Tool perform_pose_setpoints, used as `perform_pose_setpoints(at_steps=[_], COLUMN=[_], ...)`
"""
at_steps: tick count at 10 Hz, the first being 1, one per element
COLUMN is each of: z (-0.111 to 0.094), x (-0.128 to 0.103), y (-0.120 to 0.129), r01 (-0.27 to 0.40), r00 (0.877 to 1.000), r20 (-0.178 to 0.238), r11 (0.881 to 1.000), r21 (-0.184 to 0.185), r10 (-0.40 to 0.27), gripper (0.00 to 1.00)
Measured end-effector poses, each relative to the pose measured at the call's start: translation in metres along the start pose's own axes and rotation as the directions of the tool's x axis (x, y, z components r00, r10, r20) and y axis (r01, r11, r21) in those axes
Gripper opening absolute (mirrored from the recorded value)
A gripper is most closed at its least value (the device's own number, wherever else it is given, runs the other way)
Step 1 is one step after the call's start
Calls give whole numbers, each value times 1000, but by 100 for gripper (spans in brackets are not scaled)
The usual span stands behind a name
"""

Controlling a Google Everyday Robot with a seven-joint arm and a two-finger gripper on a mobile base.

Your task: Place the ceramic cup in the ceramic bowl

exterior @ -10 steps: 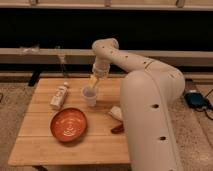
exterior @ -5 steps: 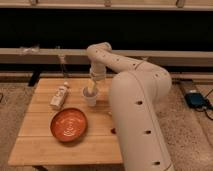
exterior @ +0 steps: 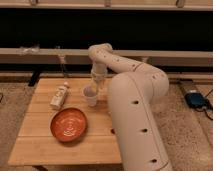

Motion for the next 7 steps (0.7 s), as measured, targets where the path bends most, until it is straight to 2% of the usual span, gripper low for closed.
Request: perform_pose_setpoints(at_steps=[1, 2, 3, 5, 7], z=[-3, -9, -15, -40, -70], x=[2, 8, 11, 18, 27], y=[1, 3, 5, 19, 43], r01=[-7, -17, -19, 0, 48], r00=[1000, 1000, 1000, 999, 997], r20=[1, 7, 13, 36, 70], r11=[1000, 999, 998, 997, 996], r21=[-18, -49, -62, -76, -80], r10=[7, 17, 20, 3, -42], gripper=[18, 5, 1, 0, 0])
